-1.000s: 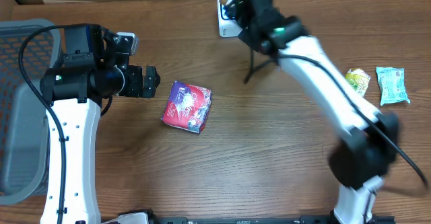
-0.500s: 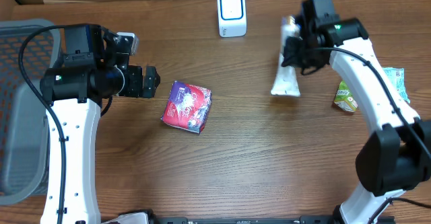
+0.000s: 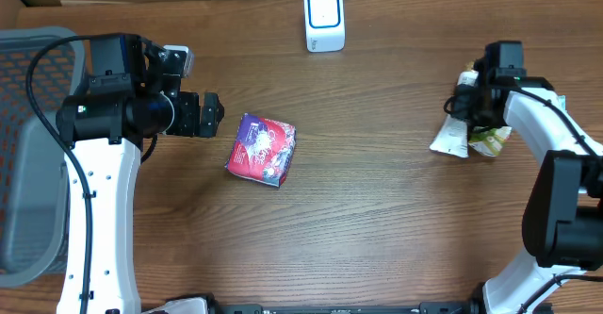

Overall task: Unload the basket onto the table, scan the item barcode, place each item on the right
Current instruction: 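Carry the tube right and set it down beside the carton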

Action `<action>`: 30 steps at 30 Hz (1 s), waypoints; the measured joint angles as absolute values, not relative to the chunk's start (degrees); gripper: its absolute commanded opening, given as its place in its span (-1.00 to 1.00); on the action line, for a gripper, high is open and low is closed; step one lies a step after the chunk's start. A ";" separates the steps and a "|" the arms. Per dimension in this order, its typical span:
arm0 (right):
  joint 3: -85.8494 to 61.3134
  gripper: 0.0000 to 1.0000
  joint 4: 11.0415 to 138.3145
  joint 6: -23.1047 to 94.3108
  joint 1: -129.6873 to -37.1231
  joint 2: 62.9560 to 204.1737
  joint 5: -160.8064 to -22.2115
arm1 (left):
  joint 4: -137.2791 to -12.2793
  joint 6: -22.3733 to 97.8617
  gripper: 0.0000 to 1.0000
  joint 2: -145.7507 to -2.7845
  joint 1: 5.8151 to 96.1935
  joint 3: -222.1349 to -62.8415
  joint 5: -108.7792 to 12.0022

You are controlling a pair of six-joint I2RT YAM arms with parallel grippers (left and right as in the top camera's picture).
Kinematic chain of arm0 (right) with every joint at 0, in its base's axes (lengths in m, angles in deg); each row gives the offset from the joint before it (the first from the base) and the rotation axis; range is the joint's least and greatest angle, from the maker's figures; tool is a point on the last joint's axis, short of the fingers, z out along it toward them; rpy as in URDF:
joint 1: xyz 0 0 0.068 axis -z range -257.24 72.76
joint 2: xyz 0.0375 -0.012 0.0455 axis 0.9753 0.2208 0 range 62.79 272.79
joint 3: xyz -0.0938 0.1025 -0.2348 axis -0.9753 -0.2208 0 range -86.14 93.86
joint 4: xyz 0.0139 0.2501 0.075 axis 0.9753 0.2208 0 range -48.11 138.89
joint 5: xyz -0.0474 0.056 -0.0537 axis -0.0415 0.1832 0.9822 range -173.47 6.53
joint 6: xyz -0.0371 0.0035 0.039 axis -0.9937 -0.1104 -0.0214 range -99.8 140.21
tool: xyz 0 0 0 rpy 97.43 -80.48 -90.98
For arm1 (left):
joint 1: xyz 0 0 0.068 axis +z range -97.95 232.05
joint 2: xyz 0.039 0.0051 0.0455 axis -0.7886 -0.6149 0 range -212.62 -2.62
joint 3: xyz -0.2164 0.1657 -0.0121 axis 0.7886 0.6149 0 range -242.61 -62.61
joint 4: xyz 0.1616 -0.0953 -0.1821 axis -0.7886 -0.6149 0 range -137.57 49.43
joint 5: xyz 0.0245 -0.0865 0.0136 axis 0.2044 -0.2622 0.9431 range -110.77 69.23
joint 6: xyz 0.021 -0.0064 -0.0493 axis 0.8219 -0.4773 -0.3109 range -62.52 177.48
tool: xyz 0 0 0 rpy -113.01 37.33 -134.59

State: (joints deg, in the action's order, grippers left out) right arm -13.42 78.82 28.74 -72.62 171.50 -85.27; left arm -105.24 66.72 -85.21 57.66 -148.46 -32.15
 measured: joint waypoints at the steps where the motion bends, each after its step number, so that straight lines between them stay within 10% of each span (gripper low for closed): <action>1: -13.42 0.06 78.86 27.89 -72.25 171.50 -84.66 | -105.26 66.72 0.99 -85.21 57.66 -148.46 -32.15; 5: -13.13 0.50 80.81 26.16 -71.26 171.50 -85.01 | -105.26 66.72 0.99 -85.21 57.66 -148.46 -32.15; 20: 7.63 0.48 97.03 29.09 -74.13 171.17 -114.23 | -105.26 66.72 0.99 -85.21 57.66 -148.46 -32.15; 30: -0.89 0.51 90.58 36.48 -93.21 171.17 -117.07 | -105.24 66.72 0.99 -85.21 57.66 -148.46 -32.15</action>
State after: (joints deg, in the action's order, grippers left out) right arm -0.89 90.58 36.48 -93.21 171.17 -117.07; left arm -105.24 66.72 -85.21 57.66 -148.46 -32.15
